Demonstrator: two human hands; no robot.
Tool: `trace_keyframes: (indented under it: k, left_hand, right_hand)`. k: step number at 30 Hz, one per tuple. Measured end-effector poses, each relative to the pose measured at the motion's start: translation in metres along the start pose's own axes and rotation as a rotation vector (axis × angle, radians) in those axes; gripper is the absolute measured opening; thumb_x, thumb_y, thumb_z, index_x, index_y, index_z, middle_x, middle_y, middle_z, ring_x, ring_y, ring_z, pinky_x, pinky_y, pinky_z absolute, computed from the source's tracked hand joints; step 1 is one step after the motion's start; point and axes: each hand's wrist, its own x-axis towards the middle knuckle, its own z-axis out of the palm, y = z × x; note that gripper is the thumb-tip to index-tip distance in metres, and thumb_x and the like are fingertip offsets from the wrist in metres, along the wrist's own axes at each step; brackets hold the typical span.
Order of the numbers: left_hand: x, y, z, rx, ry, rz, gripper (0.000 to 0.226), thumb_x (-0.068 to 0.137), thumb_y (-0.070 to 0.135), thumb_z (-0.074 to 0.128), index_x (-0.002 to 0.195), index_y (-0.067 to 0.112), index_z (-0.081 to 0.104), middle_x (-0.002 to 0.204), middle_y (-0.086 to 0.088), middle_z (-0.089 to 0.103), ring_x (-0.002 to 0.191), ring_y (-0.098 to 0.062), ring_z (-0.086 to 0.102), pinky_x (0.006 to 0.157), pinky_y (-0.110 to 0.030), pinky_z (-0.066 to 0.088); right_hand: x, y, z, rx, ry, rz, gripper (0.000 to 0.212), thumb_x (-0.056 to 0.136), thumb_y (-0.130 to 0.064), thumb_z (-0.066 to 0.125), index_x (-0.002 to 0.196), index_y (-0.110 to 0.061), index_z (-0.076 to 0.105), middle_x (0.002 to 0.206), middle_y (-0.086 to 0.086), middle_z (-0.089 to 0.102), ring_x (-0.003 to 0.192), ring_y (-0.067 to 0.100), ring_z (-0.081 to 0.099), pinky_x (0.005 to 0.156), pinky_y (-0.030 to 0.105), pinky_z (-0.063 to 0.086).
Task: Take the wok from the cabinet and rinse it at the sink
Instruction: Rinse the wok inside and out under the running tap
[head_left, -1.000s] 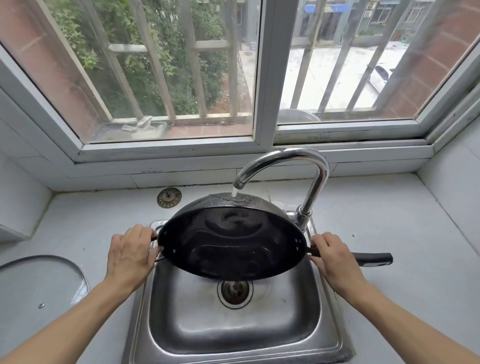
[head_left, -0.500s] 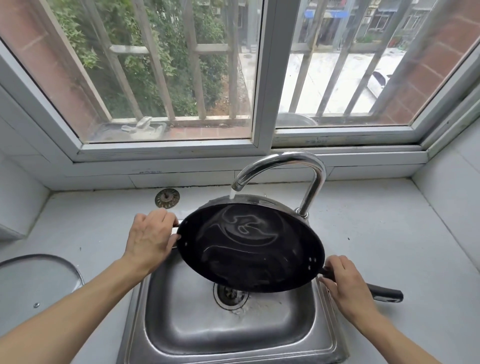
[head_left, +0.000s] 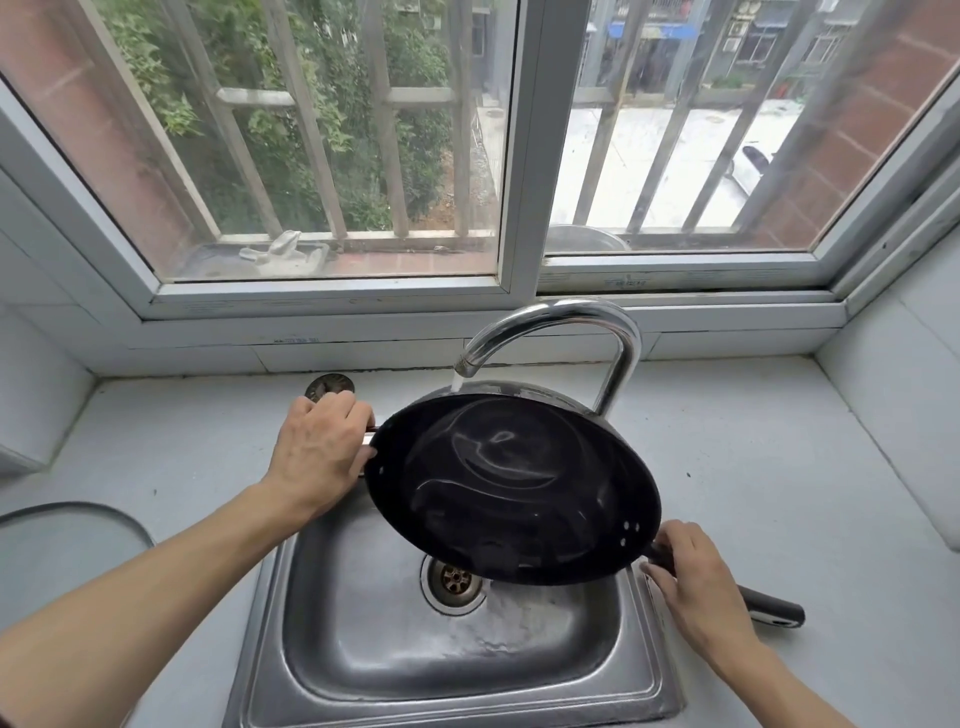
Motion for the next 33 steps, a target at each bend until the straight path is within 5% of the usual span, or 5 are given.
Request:
trace_keyframes:
  k: [33]
  left_hand:
    - [-0.136,-0.055,0.019,-0.215,0.01,-0.492,0.033,0.067,0.017,0.087,0.083,0.016,0.059,0.074,0.003,0.054,0.068,-0.026,0.057,0.063,-0.04,0.037]
  right_hand:
    - [0.096,-0.1,-0.012,-0.198,-0.027,-0.416,0.041,0.069,-0.013,0.083,0.088,-0.018,0.047,0.086,-0.003,0.049,0.077,0.021,0.046,0.066,0.037,0.045]
